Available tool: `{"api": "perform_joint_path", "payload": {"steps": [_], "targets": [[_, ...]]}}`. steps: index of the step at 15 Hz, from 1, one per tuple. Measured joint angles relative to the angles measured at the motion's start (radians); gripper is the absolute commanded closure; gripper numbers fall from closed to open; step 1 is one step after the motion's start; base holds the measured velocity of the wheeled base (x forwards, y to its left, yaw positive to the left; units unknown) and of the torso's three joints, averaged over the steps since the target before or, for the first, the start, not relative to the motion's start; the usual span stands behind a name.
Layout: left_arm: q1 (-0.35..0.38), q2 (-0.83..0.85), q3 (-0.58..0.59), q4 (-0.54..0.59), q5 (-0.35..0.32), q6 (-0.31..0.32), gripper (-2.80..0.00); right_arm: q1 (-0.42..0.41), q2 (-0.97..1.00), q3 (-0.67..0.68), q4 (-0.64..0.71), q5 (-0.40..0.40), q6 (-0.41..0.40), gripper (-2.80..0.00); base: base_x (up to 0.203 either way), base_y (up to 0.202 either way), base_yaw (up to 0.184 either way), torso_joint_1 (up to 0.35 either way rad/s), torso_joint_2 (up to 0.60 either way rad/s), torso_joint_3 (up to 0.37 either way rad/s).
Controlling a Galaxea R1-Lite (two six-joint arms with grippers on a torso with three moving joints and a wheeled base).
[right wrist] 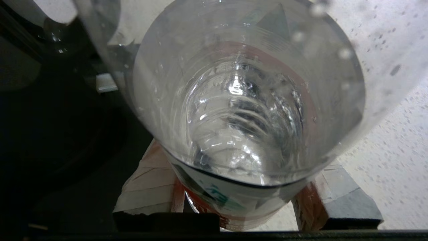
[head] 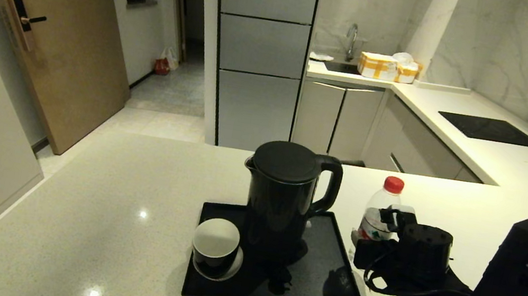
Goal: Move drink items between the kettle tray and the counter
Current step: Return the bottled water to its original position
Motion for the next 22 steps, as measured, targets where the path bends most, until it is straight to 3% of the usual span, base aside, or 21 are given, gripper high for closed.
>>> {"api": "perform_joint_path", "payload": {"steps": [7, 17, 18, 22], "targets": [[0.0, 0.0, 0.0, 0.0, 0.0, 0.0, 0.0, 0.123, 0.024, -0.038, 0.023, -0.006, 0.006, 0.0, 0.0, 0.0, 0.0, 0.0, 0.0, 0.0], [0.0, 0.0, 0.0, 0.0, 0.0, 0.001, 0.0, 0.135, 0.172, -0.073, -0.012, -0.006, 0.037, 0.0, 0.0, 0.0, 0.0, 0.0, 0.0, 0.0], [0.0, 0.0, 0.0, 0.0, 0.0, 0.0, 0.0, 0.135, 0.173, -0.069, -0.01, -0.006, 0.037, -2.8, 0.0, 0.0, 0.0, 0.0, 0.0, 0.0], [0.0, 0.0, 0.0, 0.0, 0.0, 0.0, 0.0, 0.135, 0.166, -0.037, -0.005, -0.005, 0.038, -2.8, 0.0, 0.0, 0.0, 0.0, 0.0, 0.0]]}}
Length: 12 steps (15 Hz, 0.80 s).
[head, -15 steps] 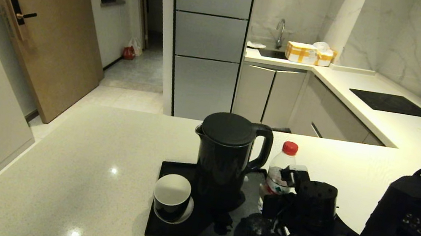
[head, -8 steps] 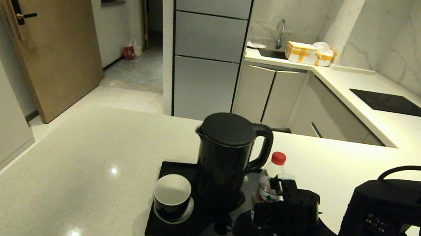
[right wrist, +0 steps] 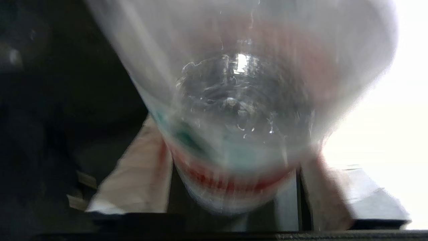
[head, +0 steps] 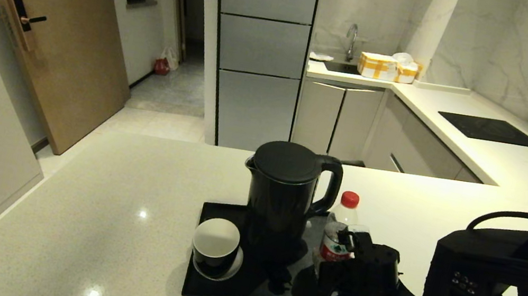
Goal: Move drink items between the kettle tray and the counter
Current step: Return the bottled water to its original position
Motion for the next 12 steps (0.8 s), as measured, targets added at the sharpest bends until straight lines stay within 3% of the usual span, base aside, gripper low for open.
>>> {"api": "perform_joint_path", "payload": {"steps": [7, 12], "targets": [[0.0, 0.0, 0.0, 0.0, 0.0, 0.0, 0.0, 0.0, 0.003, 0.165, -0.211, 0.009, -0.009, -2.8, 0.0, 0.0, 0.0, 0.0, 0.0, 0.0], [0.0, 0.0, 0.0, 0.0, 0.0, 0.0, 0.0, -0.002, -0.018, 0.29, -0.223, 0.012, 0.008, -2.8, 0.0, 0.0, 0.0, 0.0, 0.0, 0.0]]}}
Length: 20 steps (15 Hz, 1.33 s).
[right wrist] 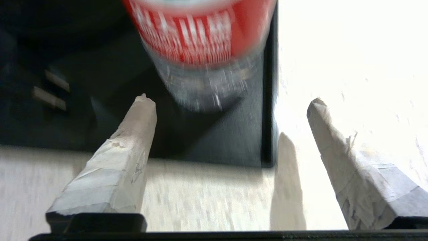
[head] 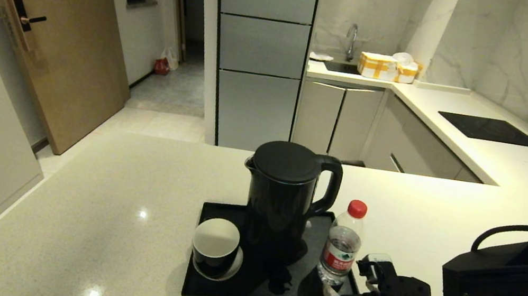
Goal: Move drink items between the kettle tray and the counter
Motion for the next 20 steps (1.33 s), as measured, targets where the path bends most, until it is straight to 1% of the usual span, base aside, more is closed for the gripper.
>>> {"api": "perform_joint_path", "payload": {"steps": [2, 3, 4, 6, 9, 11, 14, 15, 17, 18, 20], "targets": [[0.0, 0.0, 0.0, 0.0, 0.0, 0.0, 0.0, -0.012, -0.048, 0.041, -0.001, 0.002, 0.027, -2.8, 0.0, 0.0, 0.0, 0.0, 0.0, 0.0], [0.001, 0.0, 0.0, 0.0, 0.0, 0.0, 0.0, -0.023, -0.084, 0.058, -0.002, 0.002, 0.032, -2.06, 0.0, 0.0, 0.0, 0.0, 0.0, 0.0], [0.0, 0.0, 0.0, 0.0, 0.0, 0.0, 0.0, -0.038, -0.125, 0.076, -0.002, 0.001, 0.032, 0.0, 0.0, 0.0, 0.0, 0.0, 0.0, 0.0], [0.0, 0.0, 0.0, 0.0, 0.0, 0.0, 0.0, -0.073, -0.212, 0.1, -0.002, -0.007, 0.017, 0.0, 0.0, 0.0, 0.0, 0.0, 0.0, 0.0], [0.0, 0.0, 0.0, 0.0, 0.0, 0.0, 0.0, -0.159, -0.369, 0.108, 0.044, -0.049, -0.048, 0.0, 0.0, 0.0, 0.0, 0.0, 0.0, 0.0], [0.0, 0.0, 0.0, 0.0, 0.0, 0.0, 0.0, -0.231, -0.477, 0.086, 0.118, -0.103, -0.113, 0.0, 0.0, 0.0, 0.0, 0.0, 0.0, 0.0], [0.0, 0.0, 0.0, 0.0, 0.0, 0.0, 0.0, -0.348, -0.659, 0.016, 0.244, -0.198, -0.227, 0.0, 0.0, 0.0, 0.0, 0.0, 0.0, 0.0], [0.0, 0.0, 0.0, 0.0, 0.0, 0.0, 0.0, -0.382, -0.746, -0.018, 0.306, -0.233, -0.264, 0.0, 0.0, 0.0, 0.0, 0.0, 0.0, 0.0], [0.0, 0.0, 0.0, 0.0, 0.0, 0.0, 0.0, -0.424, -0.957, -0.093, 0.468, -0.276, -0.318, 0.0, 0.0, 0.0, 0.0, 0.0, 0.0, 0.0], [0.0, 0.0, 0.0, 0.0, 0.0, 0.0, 0.0, -0.438, -1.083, -0.146, 0.581, -0.296, -0.335, 0.0, 0.0, 0.0, 0.0, 0.0, 0.0, 0.0], [0.0, 0.0, 0.0, 0.0, 0.0, 0.0, 0.0, -0.457, -1.352, -0.287, 0.875, -0.331, -0.36, 0.0, 0.0, 0.0, 0.0, 0.0, 0.0, 0.0]]}}
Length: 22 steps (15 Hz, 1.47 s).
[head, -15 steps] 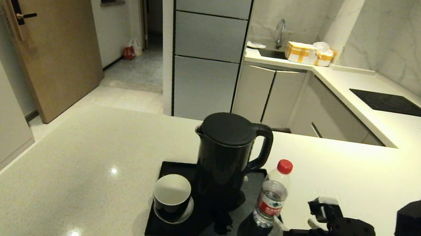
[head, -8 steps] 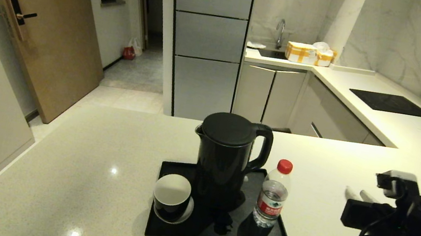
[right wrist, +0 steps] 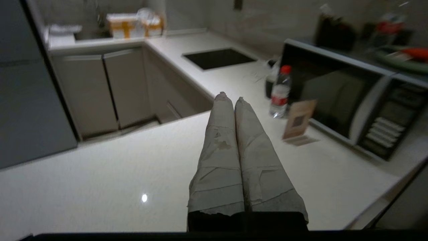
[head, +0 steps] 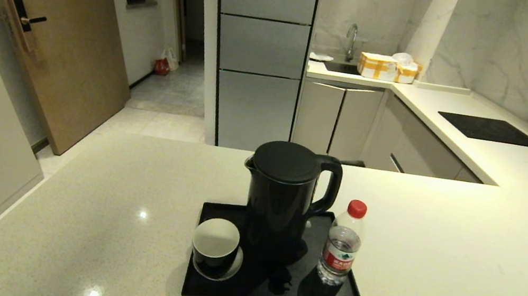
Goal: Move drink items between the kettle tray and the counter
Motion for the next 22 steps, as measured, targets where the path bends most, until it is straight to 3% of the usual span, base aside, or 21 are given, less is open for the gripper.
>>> {"api": "perform_joint_path", "payload": {"steps": [3, 6, 8, 10, 13, 16, 19, 21, 22], "targets": [[0.0, 0.0, 0.0, 0.0, 0.0, 0.0, 0.0, -0.003, -0.377, -0.199, 0.514, -0.025, -0.008, 0.0, 0.0, 0.0, 0.0, 0.0, 0.0, 0.0], [0.001, 0.0, 0.0, 0.0, 0.0, 0.0, 0.0, -0.002, -0.599, -0.371, 1.001, -0.075, 0.11, 0.0, 0.0, 0.0, 0.0, 0.0, 0.0, 0.0], [0.001, 0.0, 0.0, 0.0, 0.0, 0.0, 0.0, -0.067, -0.666, -0.394, 1.238, -0.013, 0.172, 0.0, 0.0, 0.0, 0.0, 0.0, 0.0, 0.0], [0.0, 0.0, 0.0, 0.0, 0.001, 0.0, 0.0, -0.097, -0.745, -0.358, 1.342, 0.103, 0.238, 0.0, 0.0, 0.0, 0.0, 0.0, 0.0, 0.0], [0.0, 0.0, 0.0, 0.0, 0.0, 0.0, 0.0, -0.101, -0.878, -0.199, 1.267, 0.292, 0.261, 0.0, 0.0, 0.0, 0.0, 0.0, 0.0, 0.0], [0.0, 0.0, 0.0, 0.0, 0.0, -0.002, 0.0, -0.097, -0.943, 0.108, 0.993, 0.468, 0.252, 0.0, 0.0, 0.0, 0.0, 0.0, 0.0, 0.0], [0.001, 0.0, 0.0, 0.0, 0.0, -0.001, 0.0, -0.097, -0.968, 0.452, 0.666, 0.557, 0.171, 0.0, 0.0, 0.0, 0.0, 0.0, 0.0, 0.0], [0.0, 0.0, 0.0, 0.0, 0.0, -0.001, 0.0, -0.097, -0.976, 0.525, 0.594, 0.605, 0.131, 0.0, 0.0, 0.0, 0.0, 0.0, 0.0, 0.0], [0.0, 0.0, 0.0, 0.0, 0.001, -0.002, 0.0, -0.097, -0.979, 0.539, 0.628, 0.629, 0.136, 0.0, 0.0, 0.0, 0.0, 0.0, 0.0, 0.0]]}}
